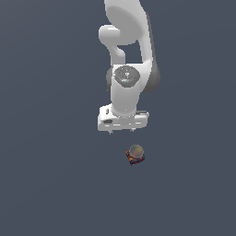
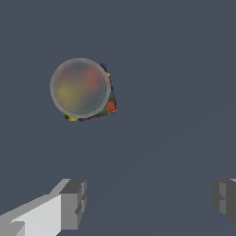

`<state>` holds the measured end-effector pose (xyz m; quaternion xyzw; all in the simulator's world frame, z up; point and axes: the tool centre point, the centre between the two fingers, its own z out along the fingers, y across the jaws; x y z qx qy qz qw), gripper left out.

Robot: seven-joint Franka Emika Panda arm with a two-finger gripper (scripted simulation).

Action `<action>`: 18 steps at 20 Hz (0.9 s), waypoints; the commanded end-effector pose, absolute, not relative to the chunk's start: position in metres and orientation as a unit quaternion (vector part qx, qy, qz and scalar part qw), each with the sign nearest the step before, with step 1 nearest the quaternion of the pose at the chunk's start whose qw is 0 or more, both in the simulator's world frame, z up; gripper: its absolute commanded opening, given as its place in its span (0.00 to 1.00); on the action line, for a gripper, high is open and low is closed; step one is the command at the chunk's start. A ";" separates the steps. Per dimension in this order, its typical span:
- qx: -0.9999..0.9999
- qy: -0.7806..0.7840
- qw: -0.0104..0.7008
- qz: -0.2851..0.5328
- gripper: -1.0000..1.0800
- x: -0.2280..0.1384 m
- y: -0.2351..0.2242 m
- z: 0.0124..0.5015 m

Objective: Pick up the object and move it to a goal position.

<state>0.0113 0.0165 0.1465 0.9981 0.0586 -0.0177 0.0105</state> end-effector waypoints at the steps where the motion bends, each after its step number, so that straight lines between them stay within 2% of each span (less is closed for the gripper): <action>1: 0.997 0.073 0.010 -0.016 0.96 0.021 0.025 0.142; 10: 0.991 0.137 0.005 -0.006 0.96 0.061 0.063 0.121; 18: 0.986 0.166 0.001 -0.001 0.96 0.078 0.082 0.110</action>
